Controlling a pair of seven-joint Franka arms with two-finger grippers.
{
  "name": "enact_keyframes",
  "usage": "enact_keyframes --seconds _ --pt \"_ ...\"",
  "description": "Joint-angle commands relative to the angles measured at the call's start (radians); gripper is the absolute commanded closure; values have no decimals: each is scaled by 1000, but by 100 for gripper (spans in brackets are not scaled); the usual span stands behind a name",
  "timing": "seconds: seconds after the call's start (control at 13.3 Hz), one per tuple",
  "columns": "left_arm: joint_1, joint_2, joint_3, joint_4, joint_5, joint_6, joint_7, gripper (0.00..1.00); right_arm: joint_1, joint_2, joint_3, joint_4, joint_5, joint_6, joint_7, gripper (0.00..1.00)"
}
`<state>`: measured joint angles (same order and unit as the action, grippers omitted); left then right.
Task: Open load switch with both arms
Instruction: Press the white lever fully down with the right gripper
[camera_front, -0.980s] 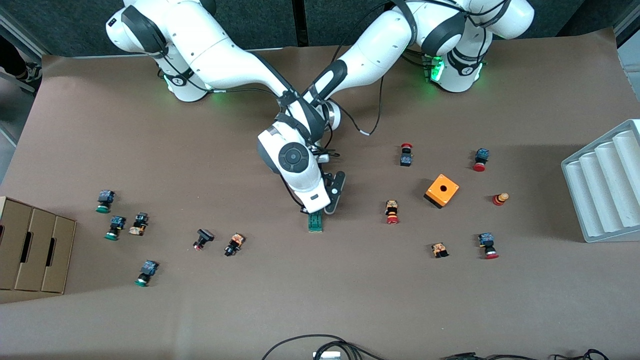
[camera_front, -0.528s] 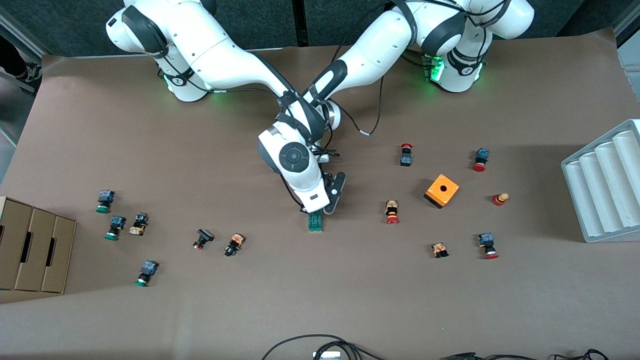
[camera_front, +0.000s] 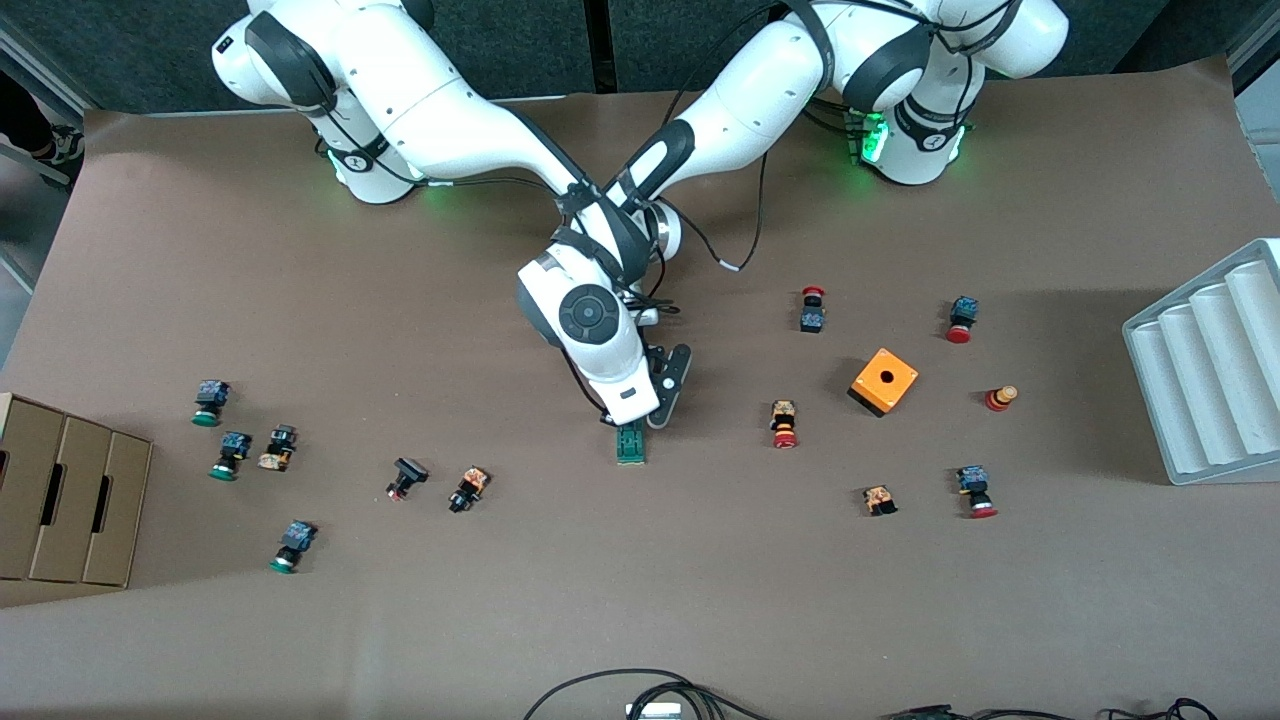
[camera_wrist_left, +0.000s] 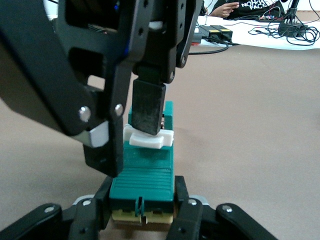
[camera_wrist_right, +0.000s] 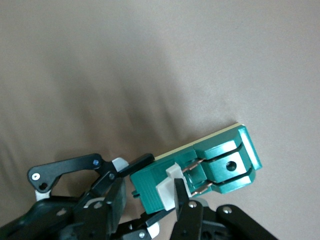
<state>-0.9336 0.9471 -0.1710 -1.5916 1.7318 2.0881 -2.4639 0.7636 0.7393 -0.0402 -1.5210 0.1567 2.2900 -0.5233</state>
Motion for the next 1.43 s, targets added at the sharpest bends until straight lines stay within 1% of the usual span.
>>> enact_keyframes --seconds 0.0,0.45,0.53,0.6,0.68,1.13,1.28,1.36 --pt "-5 5 10 13 19 13 -13 47 8 22 -6 -5 14 37 8 52" --pt "-5 5 10 13 19 13 -13 47 6 23 -6 -5 14 39 8 52" --pt "-5 5 10 13 19 13 -13 47 5 20 -6 -5 14 36 6 50" --pt "-5 5 10 13 19 13 -13 47 5 9 -6 -5 14 29 9 33" --pt "-5 5 10 13 19 13 -13 47 3 -9 -6 -5 14 25 6 0" --pt "-5 5 10 13 19 13 -13 47 -6 -133 -20 4 23 -124 22 0" --pt "-5 5 10 13 19 13 -13 46 -1 -168 -38 4 26 -147 115 0" --pt "-4 5 10 13 19 16 -13 43 -1 -182 -38 4 26 -162 178 0"
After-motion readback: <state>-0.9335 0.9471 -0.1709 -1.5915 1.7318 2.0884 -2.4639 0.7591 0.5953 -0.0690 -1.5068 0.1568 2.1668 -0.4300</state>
